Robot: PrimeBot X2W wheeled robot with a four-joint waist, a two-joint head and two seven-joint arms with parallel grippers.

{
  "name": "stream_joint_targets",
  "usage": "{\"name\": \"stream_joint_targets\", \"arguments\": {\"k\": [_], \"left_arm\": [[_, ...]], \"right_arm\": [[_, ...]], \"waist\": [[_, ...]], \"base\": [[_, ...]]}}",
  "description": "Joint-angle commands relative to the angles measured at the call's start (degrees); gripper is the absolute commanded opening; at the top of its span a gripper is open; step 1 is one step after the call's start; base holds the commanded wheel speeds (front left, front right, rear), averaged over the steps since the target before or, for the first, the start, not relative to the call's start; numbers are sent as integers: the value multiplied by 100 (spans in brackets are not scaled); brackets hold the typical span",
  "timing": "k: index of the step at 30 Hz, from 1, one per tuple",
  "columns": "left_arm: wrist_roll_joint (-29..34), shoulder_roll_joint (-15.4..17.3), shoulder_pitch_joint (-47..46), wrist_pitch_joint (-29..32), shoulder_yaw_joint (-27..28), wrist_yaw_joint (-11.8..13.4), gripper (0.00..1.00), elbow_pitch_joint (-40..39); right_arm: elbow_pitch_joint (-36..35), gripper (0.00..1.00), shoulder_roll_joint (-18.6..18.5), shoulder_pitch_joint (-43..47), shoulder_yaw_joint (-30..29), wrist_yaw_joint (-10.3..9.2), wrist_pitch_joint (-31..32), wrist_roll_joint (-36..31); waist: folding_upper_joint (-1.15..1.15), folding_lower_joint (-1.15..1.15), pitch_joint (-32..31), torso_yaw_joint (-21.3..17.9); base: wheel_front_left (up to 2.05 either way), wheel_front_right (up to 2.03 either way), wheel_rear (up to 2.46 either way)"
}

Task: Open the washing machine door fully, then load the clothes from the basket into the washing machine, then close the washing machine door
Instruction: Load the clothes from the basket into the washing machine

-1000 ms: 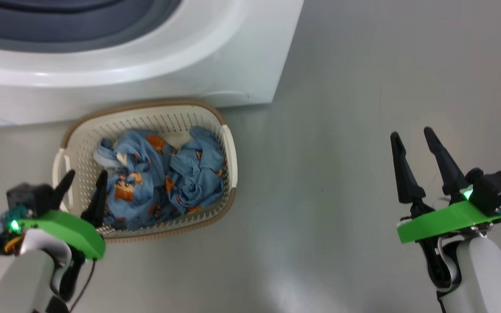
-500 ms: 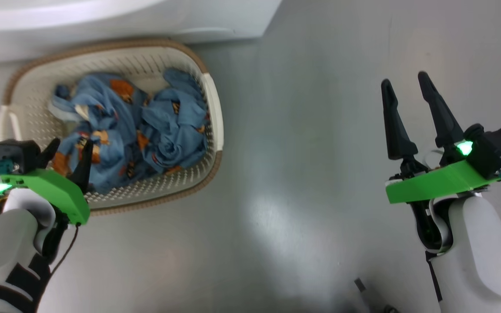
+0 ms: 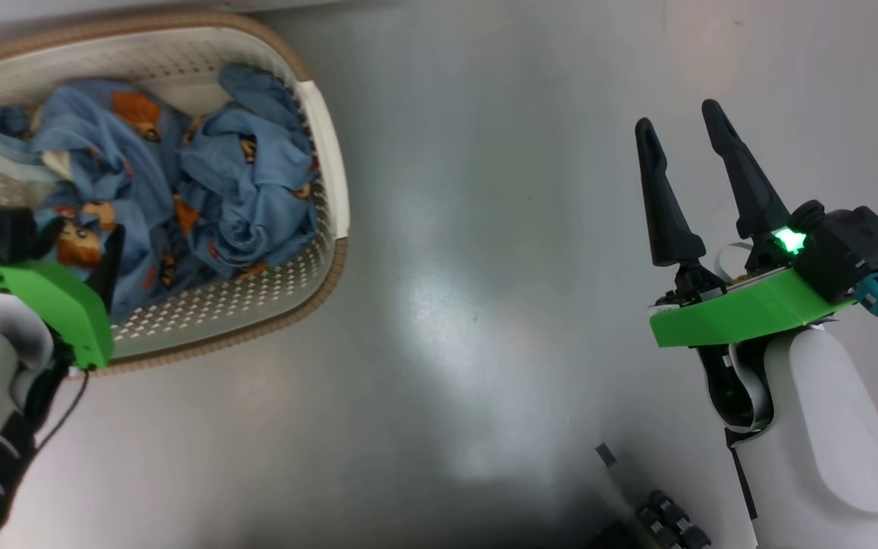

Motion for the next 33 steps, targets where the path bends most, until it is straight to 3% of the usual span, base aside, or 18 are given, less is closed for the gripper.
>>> {"name": "stream_joint_targets", "arguments": {"k": [1,21,23,24,33], "left_arm": [[-112,325,-65,29,-5,-8,100,49],[-777,728,-725,573,-1210,-8,100,472],[-862,756,-744,635,-1284,-8,27,481],[-895,769,-758,644,-1325,-8,0,479],[-1563,681,-767,306,-1326,-8,0,271]], "right_arm": [[-146,100,67,118,139,9,-27,-4],[-285,100,88,12,571,9,-27,293],[-304,100,88,19,594,9,-27,309],[-312,100,88,24,597,9,-27,311],[-285,100,88,64,455,9,-27,279]], "waist": [[0,0,133,-135],[0,0,454,-623],[0,0,456,-652],[0,0,454,-661],[0,0,242,-540]], "base": [[0,0,0],[0,0,0],[0,0,0],[0,0,0],[0,0,0]]}}
